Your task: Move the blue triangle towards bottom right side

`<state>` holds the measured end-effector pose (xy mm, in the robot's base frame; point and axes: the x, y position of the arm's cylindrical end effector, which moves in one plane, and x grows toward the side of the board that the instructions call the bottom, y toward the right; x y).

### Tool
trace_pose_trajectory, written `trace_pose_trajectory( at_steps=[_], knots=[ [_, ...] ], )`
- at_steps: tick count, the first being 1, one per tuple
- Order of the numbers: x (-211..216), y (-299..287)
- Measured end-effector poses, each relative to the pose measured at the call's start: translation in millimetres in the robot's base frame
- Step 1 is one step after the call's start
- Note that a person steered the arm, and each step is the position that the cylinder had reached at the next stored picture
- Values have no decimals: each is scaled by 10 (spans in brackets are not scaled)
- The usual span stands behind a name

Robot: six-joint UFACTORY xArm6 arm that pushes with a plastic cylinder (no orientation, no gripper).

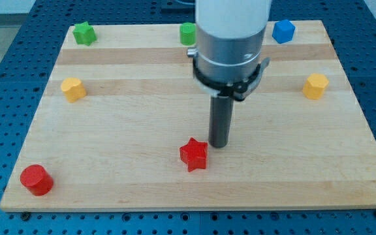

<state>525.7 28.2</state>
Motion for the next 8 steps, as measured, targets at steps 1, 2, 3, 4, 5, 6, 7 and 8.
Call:
trace_pose_trajectory(
  at_steps=[1, 2, 3, 4, 5, 6, 7, 8],
  knots=[
    [284, -104],
    [324, -126],
    [-7, 41],
    [-642, -70],
    [-1257, -286],
    [-1838, -319],
    [-2212, 22],
    [-2080, 289]
  ],
)
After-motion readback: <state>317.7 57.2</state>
